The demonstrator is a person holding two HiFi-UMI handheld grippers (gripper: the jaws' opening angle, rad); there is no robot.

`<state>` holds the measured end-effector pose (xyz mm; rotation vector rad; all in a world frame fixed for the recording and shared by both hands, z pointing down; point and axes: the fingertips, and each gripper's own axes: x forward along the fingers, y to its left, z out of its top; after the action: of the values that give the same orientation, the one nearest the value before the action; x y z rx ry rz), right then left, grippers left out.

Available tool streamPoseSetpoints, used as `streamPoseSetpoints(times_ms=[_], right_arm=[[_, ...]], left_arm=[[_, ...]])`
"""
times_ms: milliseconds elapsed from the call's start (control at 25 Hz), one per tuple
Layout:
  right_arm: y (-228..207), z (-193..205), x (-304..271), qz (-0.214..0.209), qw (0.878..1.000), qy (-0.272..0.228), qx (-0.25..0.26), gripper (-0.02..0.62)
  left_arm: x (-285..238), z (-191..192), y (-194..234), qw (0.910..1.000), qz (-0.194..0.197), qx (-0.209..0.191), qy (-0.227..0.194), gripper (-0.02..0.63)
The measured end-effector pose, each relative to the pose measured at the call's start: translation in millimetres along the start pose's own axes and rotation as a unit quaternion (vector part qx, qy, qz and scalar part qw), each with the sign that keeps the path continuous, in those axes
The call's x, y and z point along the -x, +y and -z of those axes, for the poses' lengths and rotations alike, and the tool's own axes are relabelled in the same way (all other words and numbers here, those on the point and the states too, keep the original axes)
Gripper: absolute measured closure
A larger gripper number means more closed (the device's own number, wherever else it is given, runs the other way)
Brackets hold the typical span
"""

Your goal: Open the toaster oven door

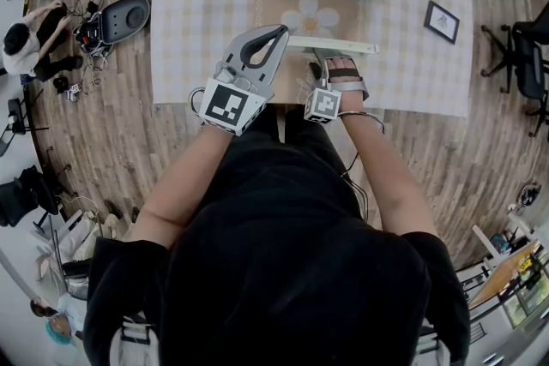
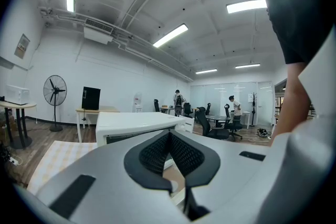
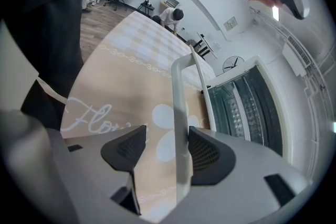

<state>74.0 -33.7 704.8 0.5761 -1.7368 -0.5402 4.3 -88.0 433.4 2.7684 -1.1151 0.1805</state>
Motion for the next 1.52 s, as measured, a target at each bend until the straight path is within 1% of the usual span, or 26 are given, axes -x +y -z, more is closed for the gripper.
streamPoseSetpoints(times_ms=[160, 320, 440, 600, 760, 880, 1040, 1160, 1240, 1400, 1520], right_arm=[[6, 1, -2, -0.009, 1.000, 0.002, 0.001, 0.334], [9, 3, -3, -0.015, 1.000, 0.007, 0.002, 0.334], [17, 5, -5, -0.027, 1.000, 0.009, -0.001, 0.334], [22, 10, -6, -0.030, 0.999, 0.014, 0.001, 0.334], [29, 15, -6, -0.041, 0.999, 0.016, -0.003, 0.334], [30, 15, -5, -0.045, 0.999, 0.014, -0.011, 0.334], [28, 14, 0, -0.046, 0.999, 0.014, -0.017, 0.334], [27, 13, 4, -0.047, 0.999, 0.014, -0.017, 0.334], [26, 10, 9, -0.052, 0.998, 0.010, -0.021, 0.334], [18, 2, 19, -0.061, 0.997, -0.005, -0.041, 0.345], [7, -4, 26, -0.062, 0.996, -0.017, -0.056, 0.350]], left_arm=[[0, -2, 1, 0.9999, -0.002, -0.004, -0.010, 0.591], [3, 2, -1, 0.9999, -0.003, 0.010, 0.011, 0.591], [4, 1, 0, 0.9999, -0.003, 0.010, 0.012, 0.591], [2, -2, 2, 1.0000, -0.007, -0.002, -0.005, 0.591], [3, 1, 1, 1.0000, -0.005, 0.004, 0.006, 0.591], [2, -1, 2, 0.9999, -0.004, -0.006, -0.010, 0.591], [4, 0, 1, 1.0000, -0.003, 0.005, 0.006, 0.591], [5, -3, 1, 0.9999, -0.003, 0.008, 0.009, 0.591], [5, -5, 1, 1.0000, -0.004, 0.005, 0.005, 0.591], [0, -13, 5, 0.9996, -0.004, -0.008, -0.027, 0.591], [-2, -14, 7, 0.9995, -0.003, -0.009, -0.028, 0.591]])
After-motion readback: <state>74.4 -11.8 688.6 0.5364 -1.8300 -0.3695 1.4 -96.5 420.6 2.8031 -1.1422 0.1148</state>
